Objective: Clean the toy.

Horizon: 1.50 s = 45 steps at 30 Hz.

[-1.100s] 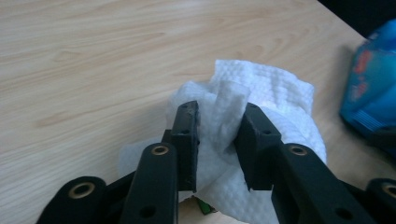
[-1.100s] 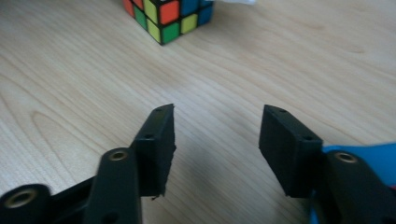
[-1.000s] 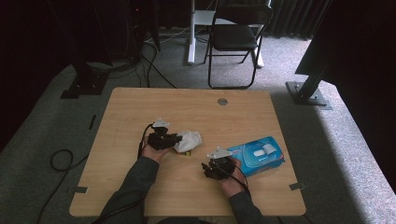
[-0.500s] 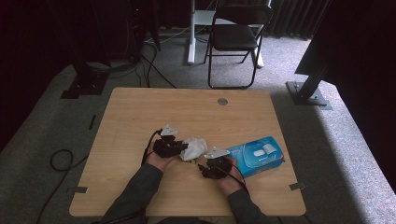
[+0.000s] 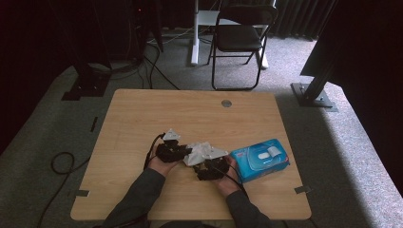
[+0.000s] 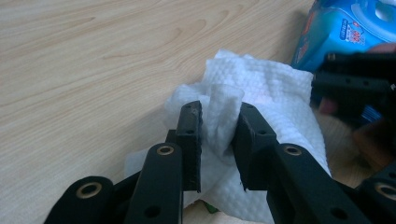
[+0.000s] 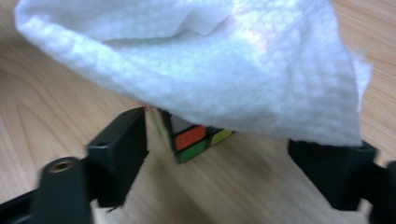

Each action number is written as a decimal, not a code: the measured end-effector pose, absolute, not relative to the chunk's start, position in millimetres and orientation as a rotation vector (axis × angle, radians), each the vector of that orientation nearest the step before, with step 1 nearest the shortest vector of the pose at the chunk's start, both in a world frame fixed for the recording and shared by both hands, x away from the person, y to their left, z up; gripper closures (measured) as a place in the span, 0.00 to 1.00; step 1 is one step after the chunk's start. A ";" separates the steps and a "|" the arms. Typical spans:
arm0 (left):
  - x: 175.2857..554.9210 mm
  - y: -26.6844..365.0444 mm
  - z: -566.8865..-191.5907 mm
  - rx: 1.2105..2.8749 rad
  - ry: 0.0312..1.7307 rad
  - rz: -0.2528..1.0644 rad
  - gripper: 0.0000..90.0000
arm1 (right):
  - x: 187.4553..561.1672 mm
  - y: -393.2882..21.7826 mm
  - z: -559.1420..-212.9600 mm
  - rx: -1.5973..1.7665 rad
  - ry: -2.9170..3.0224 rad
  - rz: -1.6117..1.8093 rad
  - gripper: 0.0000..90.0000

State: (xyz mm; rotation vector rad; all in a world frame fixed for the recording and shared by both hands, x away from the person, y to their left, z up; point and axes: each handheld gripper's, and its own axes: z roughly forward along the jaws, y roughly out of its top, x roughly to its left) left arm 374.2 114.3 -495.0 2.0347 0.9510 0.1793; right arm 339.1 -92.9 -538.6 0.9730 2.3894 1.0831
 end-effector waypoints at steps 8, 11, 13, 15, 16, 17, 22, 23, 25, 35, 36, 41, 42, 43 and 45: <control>380.9 115.9 -495.5 2.036 0.944 0.164 0.80 | 354.5 -85.3 -542.1 0.978 2.413 1.123 0.12; 382.4 116.9 -495.9 2.032 0.947 0.158 0.79 | 357.1 -78.6 -544.2 0.940 2.426 1.130 0.16; 384.4 118.3 -496.0 2.032 0.948 0.142 0.78 | 358.1 -75.6 -546.4 0.916 2.439 1.126 0.22; 385.5 118.7 -496.3 2.029 0.949 0.137 0.77 | 359.0 -73.4 -547.1 0.881 2.456 1.136 0.32; 385.9 118.9 -496.5 2.029 0.947 0.137 0.76 | 358.8 -72.5 -546.9 0.862 2.469 1.151 0.35; 385.9 118.9 -496.5 2.029 0.947 0.137 0.75 | 358.8 -72.5 -546.9 0.862 2.469 1.151 0.35; 386.3 121.2 -497.1 2.014 0.961 0.155 0.73 | 357.3 -71.8 -546.3 0.844 2.461 1.177 0.37; 386.2 122.9 -496.7 2.000 0.974 0.167 0.73 | 356.3 -71.9 -546.2 0.847 2.450 1.177 0.37; 386.7 124.8 -496.3 1.990 0.990 0.181 0.74 | 355.2 -72.7 -546.1 0.851 2.449 1.191 0.37; 384.9 132.6 -492.2 1.965 1.056 0.291 0.91 | 353.3 -75.6 -545.8 0.884 2.429 1.214 0.37; 384.3 134.1 -490.0 1.952 1.063 0.311 0.91 | 353.3 -75.6 -545.8 0.884 2.429 1.214 0.37; 380.0 141.1 -474.8 1.871 1.065 0.318 0.96 | 353.8 -75.1 -546.1 0.893 2.421 1.198 0.37; 380.0 141.1 -474.8 1.871 1.065 0.318 0.94 | 353.8 -75.1 -546.1 0.893 2.421 1.198 0.37; 376.7 134.6 -473.5 1.893 1.016 0.297 0.91 | 354.3 -75.0 -546.1 0.906 2.422 1.194 0.37; 374.7 128.9 -474.2 1.910 0.992 0.280 0.89 | 354.5 -75.0 -546.2 0.907 2.422 1.192 0.37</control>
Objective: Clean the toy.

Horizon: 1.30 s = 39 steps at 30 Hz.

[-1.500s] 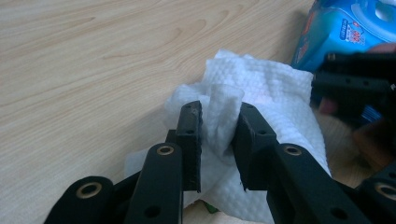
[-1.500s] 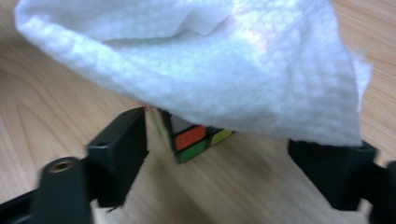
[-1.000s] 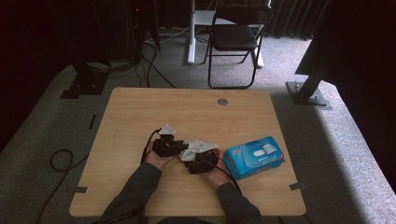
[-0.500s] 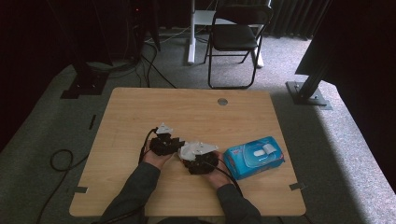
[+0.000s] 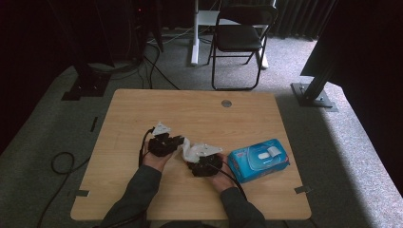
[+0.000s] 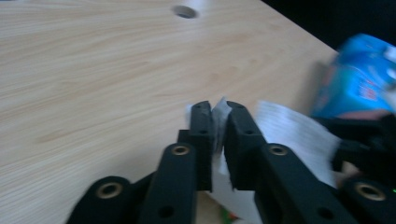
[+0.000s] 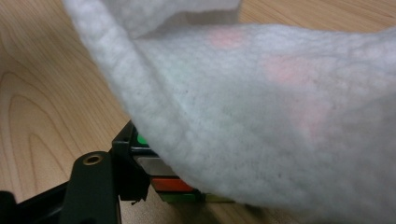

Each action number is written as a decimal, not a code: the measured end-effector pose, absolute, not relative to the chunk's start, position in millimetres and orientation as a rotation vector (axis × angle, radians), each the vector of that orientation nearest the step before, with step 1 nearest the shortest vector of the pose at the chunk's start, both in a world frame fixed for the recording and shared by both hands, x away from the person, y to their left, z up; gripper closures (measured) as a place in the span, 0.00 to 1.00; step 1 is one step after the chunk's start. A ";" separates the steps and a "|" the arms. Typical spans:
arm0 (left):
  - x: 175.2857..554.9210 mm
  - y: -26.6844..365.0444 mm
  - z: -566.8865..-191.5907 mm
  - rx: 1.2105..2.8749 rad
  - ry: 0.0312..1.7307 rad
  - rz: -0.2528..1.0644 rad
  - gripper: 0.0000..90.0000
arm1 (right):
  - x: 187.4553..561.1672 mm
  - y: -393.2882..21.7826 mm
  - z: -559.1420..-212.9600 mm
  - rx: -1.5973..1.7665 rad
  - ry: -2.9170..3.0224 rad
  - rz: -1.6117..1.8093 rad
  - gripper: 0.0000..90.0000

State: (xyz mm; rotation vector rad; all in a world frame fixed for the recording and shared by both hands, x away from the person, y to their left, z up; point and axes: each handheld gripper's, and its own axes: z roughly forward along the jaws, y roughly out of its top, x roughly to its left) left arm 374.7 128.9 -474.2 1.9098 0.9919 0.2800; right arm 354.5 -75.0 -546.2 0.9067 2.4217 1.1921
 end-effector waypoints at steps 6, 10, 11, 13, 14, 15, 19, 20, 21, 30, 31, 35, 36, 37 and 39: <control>368.9 102.1 -489.2 2.038 0.911 0.205 0.66 | 355.1 -75.7 -546.1 0.919 2.424 1.198 0.36; 368.8 97.7 -495.2 2.070 0.918 0.220 0.52 | 356.6 -77.2 -546.3 0.952 2.423 1.202 0.31; 368.9 97.4 -496.3 2.075 0.923 0.229 0.50 | 357.0 -77.8 -546.3 0.962 2.430 1.205 0.31; 369.2 97.3 -497.7 2.077 0.924 0.225 0.46 | 357.8 -78.4 -546.7 0.969 2.445 1.206 0.30; 369.8 98.0 -498.6 2.067 0.933 0.219 0.44 | 357.8 -78.5 -546.8 0.970 2.446 1.204 0.30; 369.8 98.0 -498.6 2.067 0.933 0.219 0.43 | 357.8 -78.5 -546.8 0.970 2.446 1.204 0.30; 371.0 98.5 -500.1 2.059 0.940 0.198 0.42 | 358.0 -79.5 -546.8 0.963 2.451 1.220 0.34; 371.5 99.3 -500.2 2.060 0.930 0.183 0.43 | 358.1 -79.6 -546.7 0.965 2.452 1.222 0.34; 371.5 99.3 -500.2 2.060 0.930 0.183 0.46 | 358.0 -79.6 -546.7 0.964 2.452 1.220 0.34; 373.1 104.9 -495.1 2.045 0.957 0.181 0.81 | 358.0 -82.2 -546.8 0.959 2.463 1.219 0.34; 373.0 105.5 -495.0 2.045 0.953 0.181 0.82 | 357.9 -82.1 -546.8 0.957 2.463 1.218 0.34; 372.0 105.7 -492.2 2.062 0.953 0.228 0.92 | 357.8 -82.0 -546.8 0.957 2.463 1.218 0.35; 372.2 107.0 -491.9 2.061 0.962 0.243 0.93 | 357.9 -82.1 -546.8 0.956 2.464 1.218 0.35; 372.5 107.9 -491.8 2.059 0.971 0.248 0.93 | 357.9 -82.2 -546.8 0.955 2.466 1.218 0.35; 373.2 108.8 -491.9 2.054 0.981 0.256 0.93 | 358.0 -82.3 -546.8 0.954 2.466 1.219 0.35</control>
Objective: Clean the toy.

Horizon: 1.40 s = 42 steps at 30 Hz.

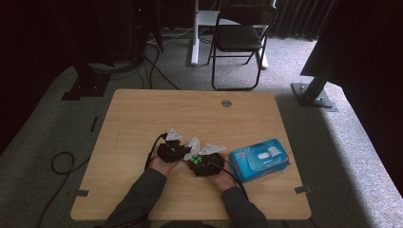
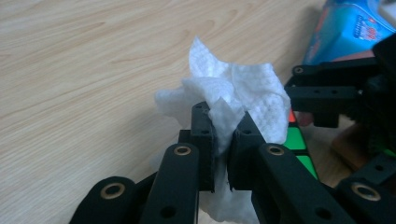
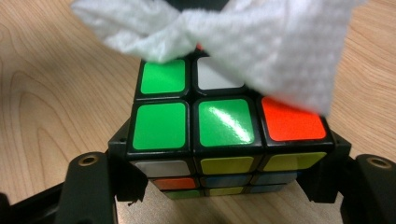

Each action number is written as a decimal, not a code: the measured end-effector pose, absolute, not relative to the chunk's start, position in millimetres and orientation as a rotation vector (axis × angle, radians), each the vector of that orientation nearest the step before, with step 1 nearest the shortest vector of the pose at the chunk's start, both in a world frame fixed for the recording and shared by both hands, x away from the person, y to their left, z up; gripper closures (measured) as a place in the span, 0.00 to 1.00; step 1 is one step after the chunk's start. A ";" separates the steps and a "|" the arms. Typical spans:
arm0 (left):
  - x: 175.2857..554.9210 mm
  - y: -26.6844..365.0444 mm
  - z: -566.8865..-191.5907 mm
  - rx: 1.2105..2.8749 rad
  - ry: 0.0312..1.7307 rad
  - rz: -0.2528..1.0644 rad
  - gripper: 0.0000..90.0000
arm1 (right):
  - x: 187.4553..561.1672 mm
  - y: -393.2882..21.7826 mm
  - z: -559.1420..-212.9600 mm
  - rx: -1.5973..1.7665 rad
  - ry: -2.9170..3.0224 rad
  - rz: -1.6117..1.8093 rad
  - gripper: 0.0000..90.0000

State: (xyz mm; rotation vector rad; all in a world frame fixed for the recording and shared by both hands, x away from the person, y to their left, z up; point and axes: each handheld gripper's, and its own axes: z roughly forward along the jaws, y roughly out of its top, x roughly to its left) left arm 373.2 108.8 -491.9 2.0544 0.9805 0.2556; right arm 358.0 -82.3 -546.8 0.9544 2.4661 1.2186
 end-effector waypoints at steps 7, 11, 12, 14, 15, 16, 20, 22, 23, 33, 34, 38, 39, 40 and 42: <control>371.4 107.7 -491.7 2.048 0.986 0.269 0.93 | 358.1 -82.0 -546.9 0.953 2.467 1.216 0.35; 368.8 100.5 -491.7 2.057 0.931 0.268 0.93 | 358.1 -81.8 -547.0 0.952 2.465 1.213 0.35; 368.8 100.5 -491.7 2.057 0.931 0.268 0.93 | 358.1 -81.8 -547.0 0.952 2.465 1.213 0.35; 368.8 97.7 -491.8 2.057 0.912 0.270 0.93 | 358.2 -81.8 -547.0 0.952 2.466 1.212 0.35; 369.3 96.2 -491.4 2.057 0.911 0.270 0.93 | 358.1 -81.7 -547.0 0.950 2.465 1.211 0.35; 369.8 94.8 -491.1 2.059 0.907 0.270 0.93 | 358.1 -81.6 -547.0 0.950 2.465 1.210 0.35; 368.3 85.5 -489.5 2.065 0.854 0.257 0.93 | 357.9 -81.3 -547.0 0.954 2.465 1.209 0.35; 367.3 78.4 -490.5 2.070 0.819 0.232 0.93 | 357.8 -81.2 -547.0 0.952 2.465 1.207 0.35; 367.3 78.4 -490.5 2.070 0.819 0.232 0.93 | 357.8 -81.3 -547.0 0.951 2.466 1.207 0.35; 370.3 84.1 -492.6 2.098 0.840 0.277 0.93 | 357.6 -81.1 -547.0 0.953 2.464 1.205 0.35; 370.9 85.9 -492.5 2.095 0.849 0.283 0.93 | 357.5 -81.0 -546.9 0.953 2.463 1.205 0.35; 372.8 98.4 -492.7 2.075 0.915 0.303 0.93 | 357.5 -81.0 -546.9 0.952 2.464 1.204 0.35; 372.8 98.4 -492.7 2.075 0.915 0.303 0.93 | 357.6 -81.0 -546.9 0.952 2.464 1.204 0.35; 371.4 100.1 -492.8 2.072 0.917 0.296 0.93 | 357.6 -81.0 -546.9 0.952 2.464 1.204 0.35; 368.2 101.4 -492.6 2.070 0.911 0.286 0.93 | 357.8 -81.0 -547.0 0.954 2.465 1.205 0.35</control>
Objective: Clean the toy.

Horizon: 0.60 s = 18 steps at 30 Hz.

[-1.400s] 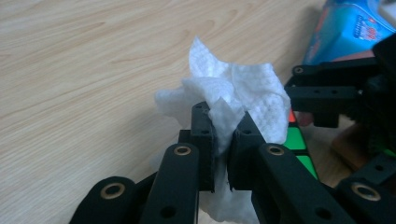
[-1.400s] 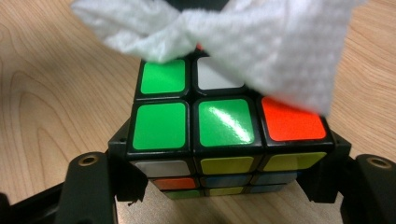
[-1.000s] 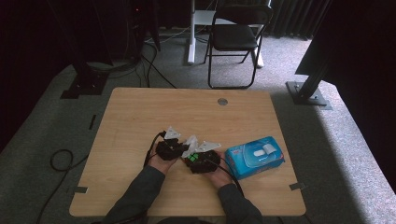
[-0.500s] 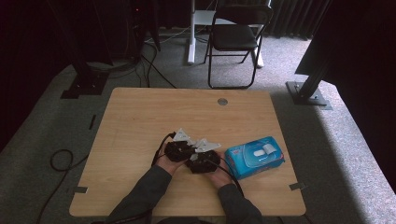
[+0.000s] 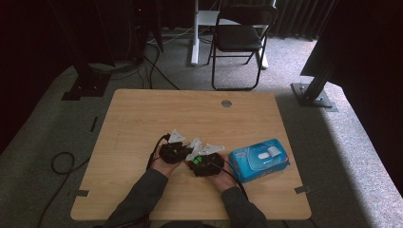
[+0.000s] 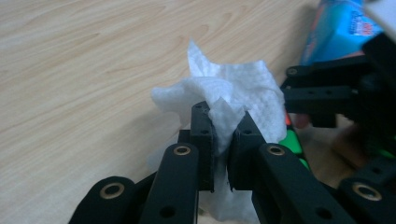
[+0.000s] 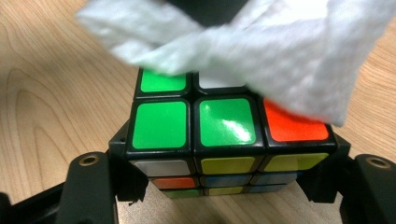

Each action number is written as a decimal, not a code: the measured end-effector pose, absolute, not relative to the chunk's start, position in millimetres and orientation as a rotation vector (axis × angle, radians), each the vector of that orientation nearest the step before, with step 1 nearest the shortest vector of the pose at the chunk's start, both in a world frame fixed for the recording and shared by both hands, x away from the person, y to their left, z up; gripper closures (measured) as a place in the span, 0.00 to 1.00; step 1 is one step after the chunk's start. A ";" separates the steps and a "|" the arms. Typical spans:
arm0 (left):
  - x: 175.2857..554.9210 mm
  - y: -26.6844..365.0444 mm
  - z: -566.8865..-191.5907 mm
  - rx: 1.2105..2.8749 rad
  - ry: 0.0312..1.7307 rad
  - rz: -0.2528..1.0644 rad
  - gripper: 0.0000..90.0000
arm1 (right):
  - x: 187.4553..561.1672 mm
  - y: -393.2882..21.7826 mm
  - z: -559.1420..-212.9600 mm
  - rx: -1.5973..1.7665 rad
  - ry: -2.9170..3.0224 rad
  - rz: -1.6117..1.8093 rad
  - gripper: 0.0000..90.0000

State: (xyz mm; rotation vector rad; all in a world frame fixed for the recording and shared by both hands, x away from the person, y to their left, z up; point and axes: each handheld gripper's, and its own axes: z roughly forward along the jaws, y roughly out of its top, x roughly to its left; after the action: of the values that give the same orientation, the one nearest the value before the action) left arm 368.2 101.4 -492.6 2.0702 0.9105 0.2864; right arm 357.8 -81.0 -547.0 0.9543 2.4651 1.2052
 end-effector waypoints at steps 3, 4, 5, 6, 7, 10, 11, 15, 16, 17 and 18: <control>363.2 101.9 -494.0 2.050 0.878 0.230 0.93 | 357.8 -81.0 -547.0 0.956 2.467 1.204 0.35; 362.0 101.5 -495.6 2.044 0.859 0.197 0.93 | 357.8 -80.9 -547.0 0.957 2.467 1.204 0.35; 361.8 101.1 -496.1 2.041 0.852 0.182 0.93 | 358.0 -81.0 -547.1 0.954 2.468 1.204 0.35; 361.8 100.3 -496.4 2.039 0.848 0.167 0.93 | 358.2 -81.1 -547.1 0.953 2.468 1.205 0.35; 361.8 99.7 -496.4 2.037 0.846 0.161 0.93 | 358.3 -81.1 -547.1 0.954 2.469 1.206 0.35; 362.2 98.3 -495.4 2.057 0.826 0.167 0.93 | 358.9 -81.3 -547.3 0.957 2.471 1.209 0.35; 363.5 99.8 -494.8 2.062 0.840 0.186 0.93 | 358.9 -81.4 -547.3 0.958 2.472 1.209 0.35; 370.9 113.6 -495.2 2.041 0.924 0.233 0.93 | 359.7 -82.2 -547.3 0.957 2.481 1.212 0.34; 372.2 116.9 -495.6 2.029 0.940 0.236 0.93 | 359.8 -82.3 -547.3 0.957 2.482 1.212 0.34; 374.1 122.0 -496.4 2.016 0.969 0.239 0.93 | 360.0 -82.4 -547.3 0.956 2.484 1.212 0.34; 375.0 125.4 -497.1 2.009 0.990 0.244 0.93 | 360.4 -82.6 -547.5 0.953 2.485 1.210 0.33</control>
State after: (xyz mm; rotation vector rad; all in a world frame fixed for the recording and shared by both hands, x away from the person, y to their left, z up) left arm 375.0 125.4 -497.1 2.0086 0.9900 0.2439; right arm 360.4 -82.6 -547.5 0.9531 2.4846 1.2103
